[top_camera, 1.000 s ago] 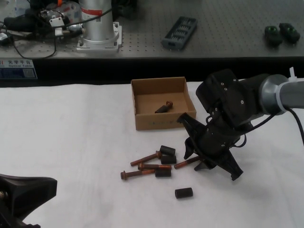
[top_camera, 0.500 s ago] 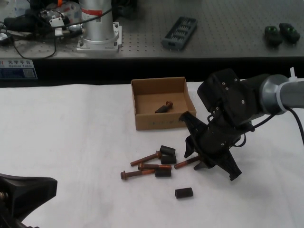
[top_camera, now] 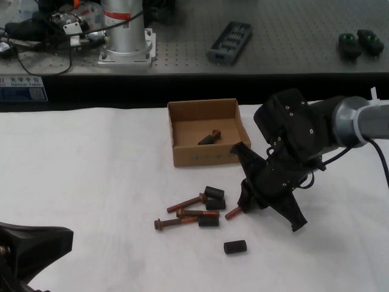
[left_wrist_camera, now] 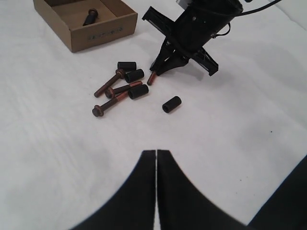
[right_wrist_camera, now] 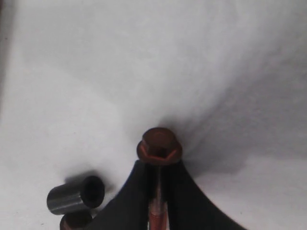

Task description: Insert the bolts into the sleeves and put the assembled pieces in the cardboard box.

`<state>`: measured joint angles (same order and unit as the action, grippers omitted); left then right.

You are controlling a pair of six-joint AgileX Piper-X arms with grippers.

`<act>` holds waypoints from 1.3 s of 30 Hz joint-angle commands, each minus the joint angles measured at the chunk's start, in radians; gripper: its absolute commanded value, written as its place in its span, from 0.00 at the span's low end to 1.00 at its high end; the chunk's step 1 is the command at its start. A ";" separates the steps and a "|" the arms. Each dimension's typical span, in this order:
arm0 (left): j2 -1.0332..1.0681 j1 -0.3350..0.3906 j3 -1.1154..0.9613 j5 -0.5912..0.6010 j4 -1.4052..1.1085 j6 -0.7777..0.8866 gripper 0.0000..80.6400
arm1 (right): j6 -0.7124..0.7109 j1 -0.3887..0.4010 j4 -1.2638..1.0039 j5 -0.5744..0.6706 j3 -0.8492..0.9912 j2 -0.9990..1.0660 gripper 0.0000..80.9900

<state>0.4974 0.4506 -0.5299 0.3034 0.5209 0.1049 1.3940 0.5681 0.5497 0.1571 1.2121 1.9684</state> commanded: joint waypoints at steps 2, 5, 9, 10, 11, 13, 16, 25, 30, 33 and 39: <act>-0.009 0.003 0.000 0.002 -0.006 -0.016 0.01 | -0.058 0.005 -0.054 0.001 0.002 0.001 0.02; -0.009 0.003 0.000 0.002 -0.006 -0.016 0.01 | -0.191 0.006 -0.047 -0.012 0.002 -0.035 0.02; -0.009 0.003 0.000 0.000 -0.006 -0.045 0.01 | -0.373 0.019 -0.001 -0.020 -0.005 -0.105 0.02; -0.009 0.003 0.000 -0.001 -0.006 -0.064 0.01 | -0.414 0.026 0.008 -0.026 -0.010 -0.127 0.02; -0.009 0.003 0.000 0.000 -0.006 -0.081 0.01 | -0.448 0.033 0.018 -0.032 -0.015 -0.149 0.02; -0.009 0.003 0.000 0.000 -0.006 -0.099 0.01 | -0.522 0.048 0.023 -0.036 -0.040 -0.196 0.02; 0.006 0.003 0.000 0.000 -0.004 -0.133 0.01 | -0.605 0.066 0.023 -0.036 -0.096 -0.270 0.02; 0.144 0.003 0.000 0.132 0.000 -0.186 0.00 | -0.723 0.098 0.020 -0.028 -0.344 -0.593 0.02; 0.244 0.003 0.000 0.160 -0.009 -0.280 0.26 | -0.741 0.098 0.020 0.010 -0.450 -0.823 0.02; 0.307 0.003 0.000 0.151 -0.067 -0.284 0.56 | -0.744 0.098 0.039 0.019 -0.486 -0.955 0.02; 0.483 0.003 -0.067 0.134 -0.144 -0.362 0.49 | -0.790 0.098 0.173 0.019 -0.492 -1.183 0.02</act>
<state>0.9317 0.4506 -0.5625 0.4354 0.4163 -0.2023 0.6283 0.6643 0.6572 0.1614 0.7214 0.8779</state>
